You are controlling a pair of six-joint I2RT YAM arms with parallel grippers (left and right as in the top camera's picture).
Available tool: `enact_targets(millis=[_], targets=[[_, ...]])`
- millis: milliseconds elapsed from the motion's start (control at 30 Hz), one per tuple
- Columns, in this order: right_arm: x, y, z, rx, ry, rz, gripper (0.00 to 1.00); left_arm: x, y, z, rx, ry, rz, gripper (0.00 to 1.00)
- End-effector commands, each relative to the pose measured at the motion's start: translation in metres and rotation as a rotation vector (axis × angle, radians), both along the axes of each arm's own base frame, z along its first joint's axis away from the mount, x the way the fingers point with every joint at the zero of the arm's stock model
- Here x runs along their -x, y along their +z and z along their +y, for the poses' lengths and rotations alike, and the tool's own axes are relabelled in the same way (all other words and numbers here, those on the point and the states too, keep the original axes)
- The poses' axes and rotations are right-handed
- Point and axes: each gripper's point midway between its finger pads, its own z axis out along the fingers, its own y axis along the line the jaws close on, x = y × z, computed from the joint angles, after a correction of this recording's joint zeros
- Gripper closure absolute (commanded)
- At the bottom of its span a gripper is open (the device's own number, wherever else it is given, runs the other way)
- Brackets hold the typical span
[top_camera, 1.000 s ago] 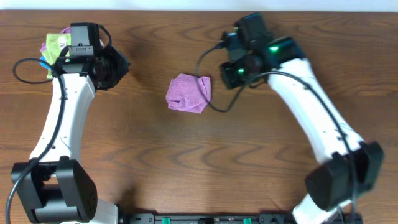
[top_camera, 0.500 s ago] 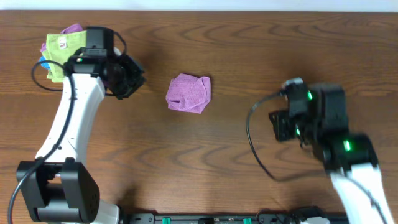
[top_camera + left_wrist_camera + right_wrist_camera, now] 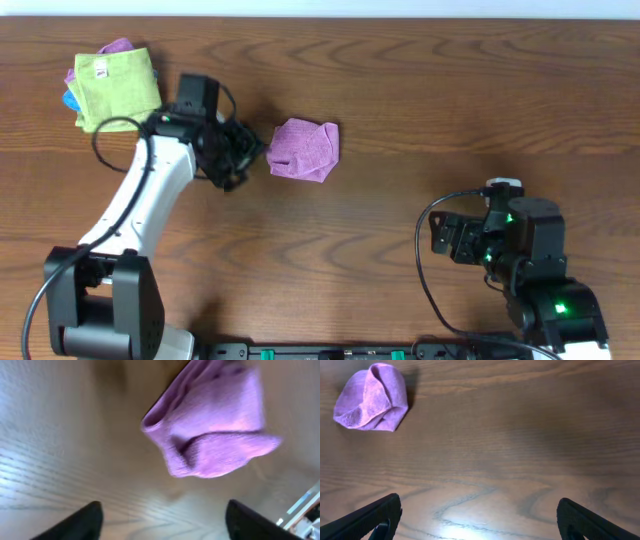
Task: Fold the cloth
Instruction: 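Reach the left gripper to the purple bundle and grasp it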
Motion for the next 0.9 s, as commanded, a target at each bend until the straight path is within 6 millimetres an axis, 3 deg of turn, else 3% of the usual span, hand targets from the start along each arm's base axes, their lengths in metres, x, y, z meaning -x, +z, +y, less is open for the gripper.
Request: enact_targets(millis=[0, 233, 467, 867], targets=[[-0.001, 0.000, -0.007, 0.004, -0.047, -0.002, 0.01, 0.021, -0.020, -0.008, 0.070, 0.037, 0.077, 0.15], [-0.001, 0.000, -0.007, 0.004, -0.047, -0.001, 0.01, 0.010, -0.047, -0.024, 0.225, 0.139, -0.004, 0.14], [-0.001, -0.001, -0.007, 0.004, -0.047, -0.001, 0.01, 0.009, -0.069, -0.020, 0.240, 0.223, -0.071, 0.10], [-0.001, -0.001, -0.007, 0.004, -0.047, -0.001, 0.01, -0.009, -0.074, -0.022, 0.141, 0.274, -0.181, 0.09]])
